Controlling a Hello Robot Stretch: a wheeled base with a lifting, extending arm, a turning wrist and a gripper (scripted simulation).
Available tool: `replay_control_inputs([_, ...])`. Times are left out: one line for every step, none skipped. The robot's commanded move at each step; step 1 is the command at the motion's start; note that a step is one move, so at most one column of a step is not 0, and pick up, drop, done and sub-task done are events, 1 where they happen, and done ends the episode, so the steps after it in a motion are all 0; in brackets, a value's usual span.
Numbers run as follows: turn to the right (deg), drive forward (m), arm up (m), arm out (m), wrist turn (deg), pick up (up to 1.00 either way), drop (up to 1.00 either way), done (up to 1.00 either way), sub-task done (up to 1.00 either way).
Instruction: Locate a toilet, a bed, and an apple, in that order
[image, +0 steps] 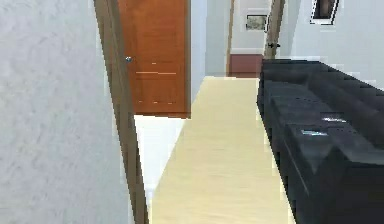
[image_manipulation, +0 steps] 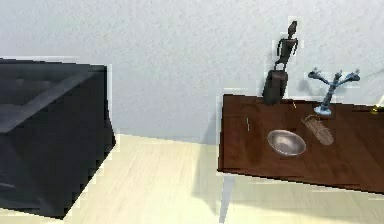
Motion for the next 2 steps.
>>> replay_control_inputs([3.0,0.0,0.0,0.0,0.0,0.0,0.0,0.0,0.0])
replay_control_inputs([0.0,1.0,0.0,0.0,0.0,0.0,0.0,0.0,0.0])
